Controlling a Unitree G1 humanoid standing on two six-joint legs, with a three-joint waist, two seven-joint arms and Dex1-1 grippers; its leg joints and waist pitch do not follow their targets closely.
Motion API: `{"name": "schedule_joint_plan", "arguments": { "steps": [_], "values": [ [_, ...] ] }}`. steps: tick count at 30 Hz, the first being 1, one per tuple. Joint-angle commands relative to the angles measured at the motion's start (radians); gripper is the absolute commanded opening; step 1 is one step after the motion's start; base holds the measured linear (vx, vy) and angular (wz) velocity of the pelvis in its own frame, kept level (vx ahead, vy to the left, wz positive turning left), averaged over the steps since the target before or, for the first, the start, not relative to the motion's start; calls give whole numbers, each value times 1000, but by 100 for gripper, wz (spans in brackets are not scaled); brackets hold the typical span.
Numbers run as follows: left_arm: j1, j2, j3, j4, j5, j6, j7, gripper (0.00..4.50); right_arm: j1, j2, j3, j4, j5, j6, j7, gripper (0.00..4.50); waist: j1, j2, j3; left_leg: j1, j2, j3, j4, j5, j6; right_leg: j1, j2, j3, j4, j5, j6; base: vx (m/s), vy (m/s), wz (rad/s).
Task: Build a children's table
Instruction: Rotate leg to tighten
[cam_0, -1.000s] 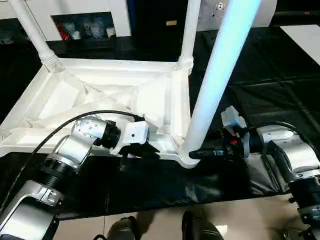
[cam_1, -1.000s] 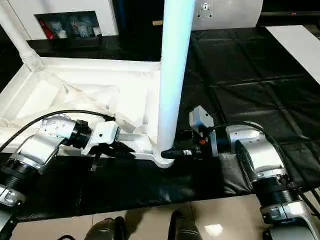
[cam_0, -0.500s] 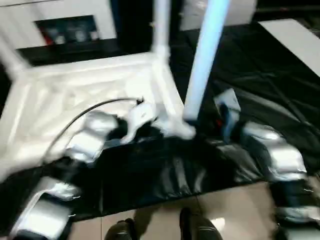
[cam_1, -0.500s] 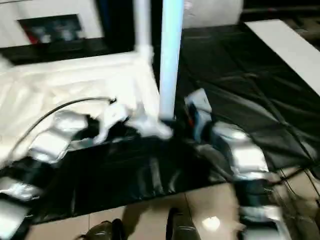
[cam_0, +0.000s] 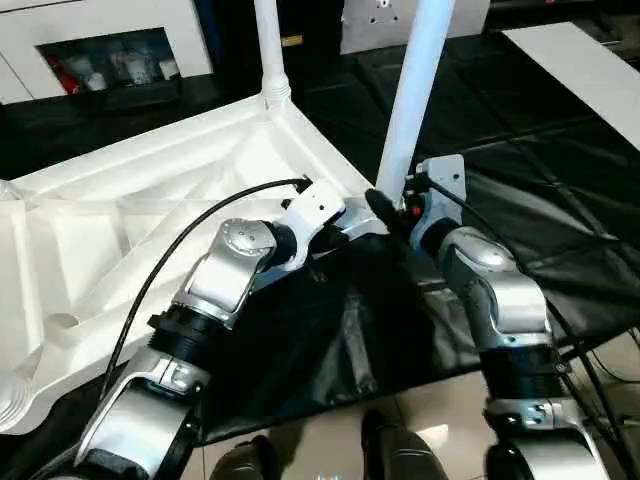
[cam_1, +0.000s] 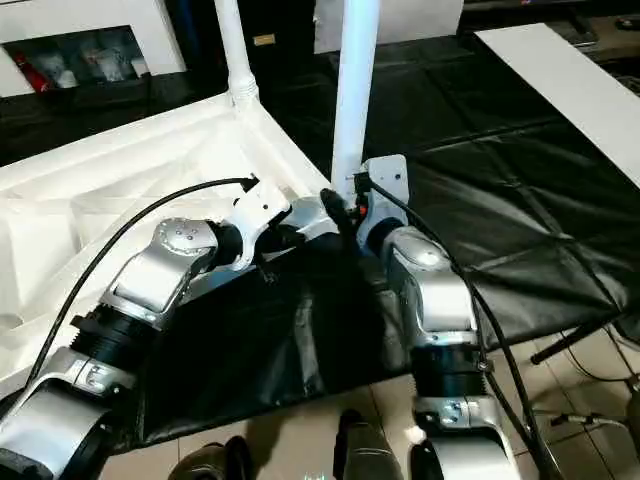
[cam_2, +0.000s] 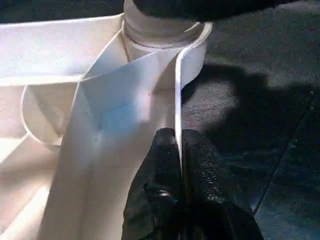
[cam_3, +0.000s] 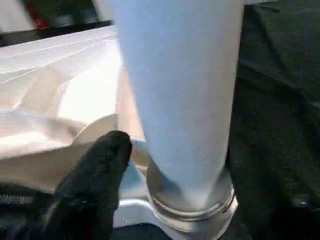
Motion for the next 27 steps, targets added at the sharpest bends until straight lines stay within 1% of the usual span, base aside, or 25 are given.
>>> {"name": "schedule_joint_plan", "arguments": {
  "steps": [1,2,3,4,5,6,7,8,9,12,13,14,15,16,17,18,19,20,21,22,23,24,25,26,27],
  "values": [
    [-12,17,7,-22,-1,-31,0,0,24,2,75,-11,37,8,96,355,8,-9,-90,10,29,-12,-60,-220,134,76,-45,37,-45,-330,-185,0,0,0],
    [-6,37,1,-19,-3,-65,-31,0,30,-27,72,-13,40,-3,131,357,10,-8,-91,7,28,-11,-58,-205,143,78,-47,38,-42,-321,-194,0,0,0],
    [-1,50,-3,-17,-5,-88,-56,0,34,-49,69,-14,41,-13,157,363,8,-11,-94,5,25,-10,-54,-194,149,81,-46,40,-38,-313,-198,0,0,0],
    [7,74,-9,-14,-6,-114,-89,0,39,-87,68,-13,46,-34,209,375,11,-12,-95,3,25,-12,-53,-186,153,85,-47,39,-38,-313,-196,47,-57,3],
    [20,108,-22,-11,-11,-183,-150,0,42,-142,71,-10,48,-56,280,390,12,-11,-96,1,23,-11,-50,-173,162,84,-46,41,-34,-303,-198,0,0,0],
    [20,108,-22,-11,-11,-183,-150,0,42,-142,71,-10,48,-56,280,390,13,-12,-97,-1,22,-11,-48,-167,167,85,-46,41,-34,-301,-198,0,0,0],
    [27,126,-31,-12,-14,-198,-184,0,42,-174,78,-7,49,-74,327,390,17,-10,-99,2,23,-10,-47,-151,172,85,-45,42,-31,-286,-202,0,0,0],
    [40,155,-46,-13,-31,-267,-254,0,41,-225,92,2,54,-107,409,390,17,-8,-97,0,24,-9,-46,-145,178,82,-44,40,-32,-292,-205,0,0,0],
    [42,161,-49,-14,-35,-271,-268,0,40,-235,94,4,56,-114,428,390,21,-7,-98,0,27,-10,-46,-143,176,84,-44,39,-31,-302,-200,0,0,0],
    [56,205,-80,-18,-53,-331,-374,0,40,-299,117,22,69,-165,553,390,35,-5,-95,6,33,-9,-48,-148,168,78,-42,40,-32,-319,-203,0,0,0],
    [57,206,-81,-18,-54,-334,-379,0,40,-302,119,23,70,-167,559,390,39,-4,-95,8,35,-9,-49,-154,164,77,-42,39,-32,-326,-203,0,0,0],
    [59,214,-86,-18,-60,-346,-402,0,40,-315,126,27,73,-178,588,390,46,-3,-94,13,40,-7,-51,-165,152,73,-40,41,-30,-331,-210,0,0,0],
    [60,219,-88,-18,-66,-355,-420,0,40,-326,132,30,76,-187,611,390,53,-2,-94,16,43,-6,-52,-171,143,71,-40,42,-30,-332,-214,0,0,0],
    [62,228,-94,-19,-77,-371,-454,0,40,-343,140,35,90,-196,656,390,55,-3,-93,16,43,-7,-53,-177,139,71,-40,42,-31,-336,-214,0,0,0],
    [62,243,-103,-20,-89,-398,-503,0,40,-366,149,42,110,-209,724,390,62,-4,-95,18,44,-6,-53,-189,137,73,-41,43,-30,-339,-214,0,0,0],
    [63,250,-106,-21,-94,-409,-523,0,40,-376,155,44,118,-210,754,390,65,-7,-94,16,45,-6,-54,-191,137,73,-40,44,-28,-333,-218,0,0,0],
    [63,250,-106,-21,-94,-409,-523,0,40,-376,155,44,118,-210,754,390,67,-6,-95,17,46,-5,-54,-190,136,73,-40,46,-26,-329,-219,0,0,0],
    [63,255,-109,-22,-98,-417,-541,0,42,-386,163,44,122,-213,781,364,69,-5,-95,18,47,-5,-55,-190,134,71,-41,47,-26,-326,-223,0,0,0],
    [63,263,-114,-21,-105,-432,-568,0,45,-403,177,47,125,-225,826,364,73,-5,-96,17,46,-5,-54,-194,133,72,-42,47,-27,-334,-222,0,0,0],
    [63,263,-114,-21,-105,-432,-568,0,45,-403,177,47,125,-225,826,355,75,-6,-95,18,47,-4,-54,-196,131,71,-43,47,-27,-338,-219,0,0,0],
    [63,274,-121,-23,-114,-442,-602,0,50,-416,191,46,132,-238,878,355,79,-10,-96,19,46,-3,-54,-193,129,71,-44,49,-27,-342,-219,0,0,0],
    [62,277,-122,-24,-118,-444,-611,0,50,-417,191,45,138,-237,888,342,81,-9,-95,18,46,-3,-54,-195,129,71,-45,49,-28,-352,-216,0,0,0],
    [62,278,-122,-24,-120,-445,-617,0,50,-417,191,45,140,-237,894,327,83,-9,-96,18,46,-3,-54,-191,128,72,-45,49,-27,-350,-216,0,0,0],
    [62,282,-123,-28,-127,-445,-632,0,47,-419,192,45,154,-233,910,317,83,-13,-97,16,45,-3,-54,-183,128,73,-44,49,-26,-346,-216,0,0,0],
    [62,285,-125,-30,-131,-447,-644,0,44,-422,192,46,165,-229,924,314,84,-12,-97,16,45,-4,-53,-182,128,72,-44,49,-25,-349,-215,0,0,0]
  ]
}}
